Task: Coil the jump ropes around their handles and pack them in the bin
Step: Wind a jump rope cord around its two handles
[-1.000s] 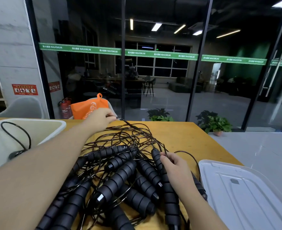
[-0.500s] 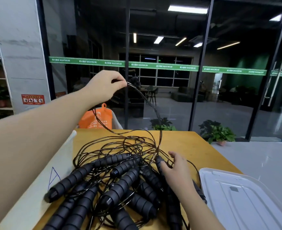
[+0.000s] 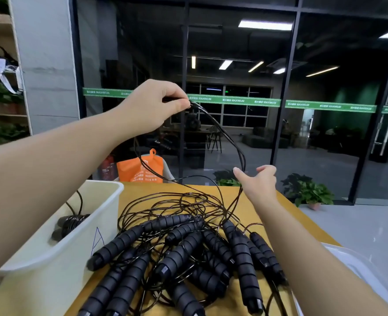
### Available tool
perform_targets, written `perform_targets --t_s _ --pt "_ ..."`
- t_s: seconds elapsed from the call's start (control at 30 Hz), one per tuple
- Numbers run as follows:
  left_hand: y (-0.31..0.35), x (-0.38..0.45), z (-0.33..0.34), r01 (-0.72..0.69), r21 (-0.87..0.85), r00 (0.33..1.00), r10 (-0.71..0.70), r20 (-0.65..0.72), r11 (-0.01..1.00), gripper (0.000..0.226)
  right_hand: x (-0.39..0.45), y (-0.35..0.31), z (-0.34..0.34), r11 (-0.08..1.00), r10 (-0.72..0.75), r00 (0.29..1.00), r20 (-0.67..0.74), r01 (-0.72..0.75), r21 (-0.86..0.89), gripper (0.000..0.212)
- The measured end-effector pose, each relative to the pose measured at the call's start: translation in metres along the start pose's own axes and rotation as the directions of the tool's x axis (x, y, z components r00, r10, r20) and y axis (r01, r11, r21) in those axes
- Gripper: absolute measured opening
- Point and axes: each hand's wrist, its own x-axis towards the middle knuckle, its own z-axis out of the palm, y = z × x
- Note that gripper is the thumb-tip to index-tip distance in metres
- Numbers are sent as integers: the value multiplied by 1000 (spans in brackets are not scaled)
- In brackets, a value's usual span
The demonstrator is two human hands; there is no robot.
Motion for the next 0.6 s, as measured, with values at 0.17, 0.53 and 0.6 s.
perform_targets --t_s 0.17,0.53,0.6 --pt "5 -4 -12 37 -64 998 -40 -43 997 12 -2 15 -5 982 168 920 355 -127 -138 27" --pt "-15 -31 28 269 0 920 -257 295 963 47 -16 -69 -15 933 -177 940 292 65 355 32" --pt "-15 -37 43 292 -32 895 -262 360 956 60 -22 -80 -11 915 -210 911 356 55 400 34"
